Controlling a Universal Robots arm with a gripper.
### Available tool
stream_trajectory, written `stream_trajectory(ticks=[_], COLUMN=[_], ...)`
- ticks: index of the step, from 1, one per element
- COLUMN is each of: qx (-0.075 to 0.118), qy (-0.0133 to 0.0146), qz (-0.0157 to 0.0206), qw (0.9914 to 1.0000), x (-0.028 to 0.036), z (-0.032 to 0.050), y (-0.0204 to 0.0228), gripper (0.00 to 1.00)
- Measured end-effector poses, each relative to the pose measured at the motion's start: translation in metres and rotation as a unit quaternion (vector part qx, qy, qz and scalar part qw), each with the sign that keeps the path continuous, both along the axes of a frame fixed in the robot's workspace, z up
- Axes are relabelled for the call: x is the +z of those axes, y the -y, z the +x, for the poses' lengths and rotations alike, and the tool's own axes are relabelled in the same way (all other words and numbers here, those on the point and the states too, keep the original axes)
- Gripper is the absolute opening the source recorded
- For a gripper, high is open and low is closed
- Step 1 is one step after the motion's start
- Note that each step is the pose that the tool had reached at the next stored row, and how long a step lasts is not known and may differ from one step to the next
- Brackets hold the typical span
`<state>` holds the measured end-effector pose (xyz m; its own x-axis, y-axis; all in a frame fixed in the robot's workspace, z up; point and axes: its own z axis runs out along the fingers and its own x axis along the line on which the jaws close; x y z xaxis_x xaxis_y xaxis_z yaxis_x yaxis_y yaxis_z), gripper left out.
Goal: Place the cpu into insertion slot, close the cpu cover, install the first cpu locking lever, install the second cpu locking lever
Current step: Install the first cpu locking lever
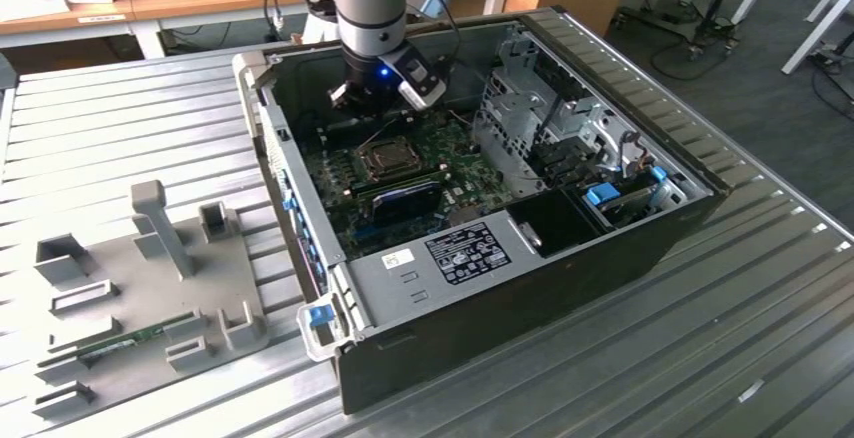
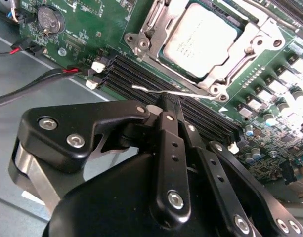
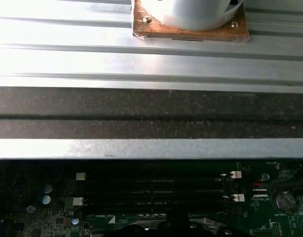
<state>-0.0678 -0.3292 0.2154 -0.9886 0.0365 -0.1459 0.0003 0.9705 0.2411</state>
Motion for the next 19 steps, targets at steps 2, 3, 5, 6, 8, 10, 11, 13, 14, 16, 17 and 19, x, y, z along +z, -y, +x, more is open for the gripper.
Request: stream_trajectory(ticks=[2, 3, 5, 6, 8, 10, 11, 13, 14, 16, 17, 19], qx=[0.000, 0.000, 0.000, 0.000, 0.000, 0.000, 0.000, 0.000, 0.000, 0.000, 0.000, 0.000], qy=[0.0000, 0.0000, 0.0000, 0.0000, 0.0000, 0.0000, 0.0000, 0.0000, 0.0000, 0.0000, 0.0000, 0.0000], qz=[0.0000, 0.0000, 0.0000, 0.0000, 0.0000, 0.0000, 0.0000, -0.0001, 0.0000, 0.0000, 0.0000, 0.0000], qw=[1.00000, 1.00000, 1.00000, 1.00000, 1.00000, 1.00000, 1.00000, 1.00000, 1.00000, 1.00000, 1.00000, 1.00000], x=[-0.0008, -0.0012, -0.0024, -0.0031, -0.0047, -0.0067, -0.0076, -0.0096, -0.0107, -0.0129, -0.0139, -0.0151], z=[0.0014, 0.0023, 0.0040, 0.0048, 0.0059, 0.0064, 0.0065, 0.0069, 0.0071, 0.0077, 0.0079, 0.0084], y=[0.0000, 0.0000, 0.0000, 0.0000, 0.0000, 0.0000, 0.0000, 0.0000, 0.0000, 0.0000, 0.0000, 0.0000], gripper=[0.11, 0.11, 0.11, 0.11, 0.11, 0.11, 0.11, 0.11, 0.11, 0.11, 0.11, 0.11])
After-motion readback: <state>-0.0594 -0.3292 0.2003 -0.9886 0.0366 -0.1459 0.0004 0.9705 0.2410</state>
